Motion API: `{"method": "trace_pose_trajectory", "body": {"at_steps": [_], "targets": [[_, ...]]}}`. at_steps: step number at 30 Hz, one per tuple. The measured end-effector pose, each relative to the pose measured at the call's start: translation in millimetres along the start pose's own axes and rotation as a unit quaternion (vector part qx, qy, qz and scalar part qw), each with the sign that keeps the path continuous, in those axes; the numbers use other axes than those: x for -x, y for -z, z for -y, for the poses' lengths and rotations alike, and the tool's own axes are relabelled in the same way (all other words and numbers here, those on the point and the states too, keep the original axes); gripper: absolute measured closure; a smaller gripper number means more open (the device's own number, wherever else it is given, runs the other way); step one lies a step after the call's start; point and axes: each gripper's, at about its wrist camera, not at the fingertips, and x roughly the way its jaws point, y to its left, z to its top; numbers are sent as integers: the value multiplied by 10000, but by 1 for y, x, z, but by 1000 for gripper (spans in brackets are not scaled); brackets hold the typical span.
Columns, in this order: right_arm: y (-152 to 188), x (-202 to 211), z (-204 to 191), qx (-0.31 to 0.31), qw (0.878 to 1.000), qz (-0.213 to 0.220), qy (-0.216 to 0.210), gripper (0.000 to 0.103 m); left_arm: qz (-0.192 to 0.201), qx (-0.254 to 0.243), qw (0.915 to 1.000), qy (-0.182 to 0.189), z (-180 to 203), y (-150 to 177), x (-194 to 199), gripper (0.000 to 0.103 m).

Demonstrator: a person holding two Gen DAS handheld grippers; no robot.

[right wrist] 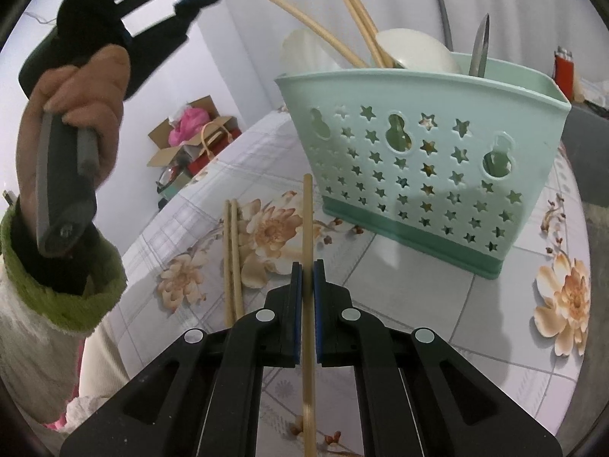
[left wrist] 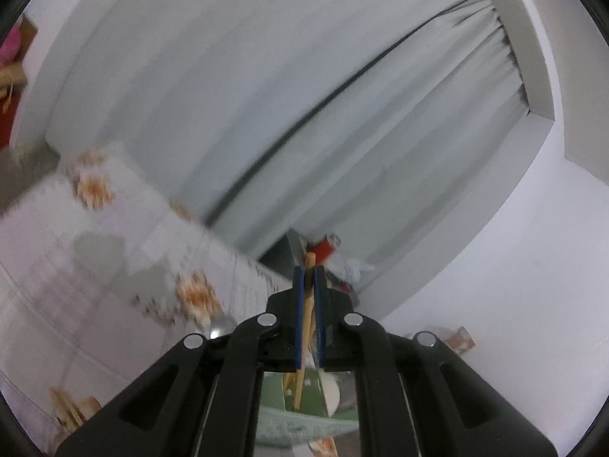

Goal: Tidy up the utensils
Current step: 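Lift the left gripper's chopstick into the green holder and open it, then raise the right gripper's chopstick up over the green holder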

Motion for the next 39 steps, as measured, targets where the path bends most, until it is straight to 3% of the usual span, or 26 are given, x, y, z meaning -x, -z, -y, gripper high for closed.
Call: {"method": "trace_pose_trajectory", "body": {"at_steps": [5,11,17,21,27,31,34,39], "targets": [[4,2,-4,67,10000,-41,62,99,-169,130,9997,141,-6,9,7,95],[4,13,-12,216,9997,66,84,99,-125,-25,9997,192,-6,12,33,78],[-9,41,-17,221,9985,499,41,99,-25,-148,9999,-15,-16,20,72,70],[-27,73,-9,76,9938,1101,100,99,-20,-346,9989,-331,-24,33,97,61],[-60,118,12,-213,9721,2291,466,99,-415,-409,9948,-833,-51,70,118,55],[-84,130,33,-555,9472,3083,685,99,-606,-102,9929,-1023,-73,91,128,55],[-101,124,52,-832,9290,3493,897,99,-657,70,9910,-1162,-86,101,135,55],[-116,107,74,-1174,9141,3731,1069,99,-576,82,9888,-1373,-92,105,146,55]]}}
